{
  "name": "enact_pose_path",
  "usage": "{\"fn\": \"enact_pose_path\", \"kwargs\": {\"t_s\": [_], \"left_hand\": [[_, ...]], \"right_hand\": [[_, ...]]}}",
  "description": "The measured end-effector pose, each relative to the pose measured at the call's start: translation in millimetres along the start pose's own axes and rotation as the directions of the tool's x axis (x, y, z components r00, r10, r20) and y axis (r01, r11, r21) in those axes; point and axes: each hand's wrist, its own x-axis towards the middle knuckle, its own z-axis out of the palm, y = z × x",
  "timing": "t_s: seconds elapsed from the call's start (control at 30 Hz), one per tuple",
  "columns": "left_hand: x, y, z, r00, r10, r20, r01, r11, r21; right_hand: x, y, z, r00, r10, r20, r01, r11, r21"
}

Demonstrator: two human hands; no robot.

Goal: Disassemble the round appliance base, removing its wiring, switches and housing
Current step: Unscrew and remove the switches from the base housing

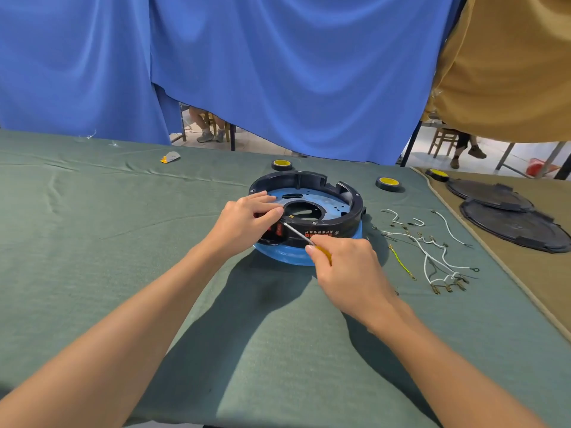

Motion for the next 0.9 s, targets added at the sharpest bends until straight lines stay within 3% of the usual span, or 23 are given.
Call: {"fn": "enact_pose_path", "kwargs": {"t_s": [0.17,0.37,0.53,0.63,0.9], "left_hand": [[0,-2,1,1.0,0.003,-0.004,-0.003,1.0,-0.01],[0,-7,8,0.998,0.013,-0.054,-0.017,0.998,-0.06],[-3,-12,22,0.984,0.037,-0.172,-0.056,0.992,-0.111],[-7,-14,30,0.964,0.05,-0.261,-0.088,0.987,-0.134],[-8,-15,34,0.955,0.064,-0.289,-0.105,0.986,-0.129]], "right_hand": [[7,-9,-6,0.998,-0.049,0.05,0.057,0.986,-0.156],[-5,-5,6,1.0,-0.021,0.021,0.023,0.996,-0.085],[-19,-5,31,0.998,-0.05,-0.037,0.041,0.979,-0.202],[-22,-3,36,0.999,-0.031,0.009,0.032,0.958,-0.285],[-22,-13,27,0.996,0.015,0.086,0.016,0.939,-0.343]]}}
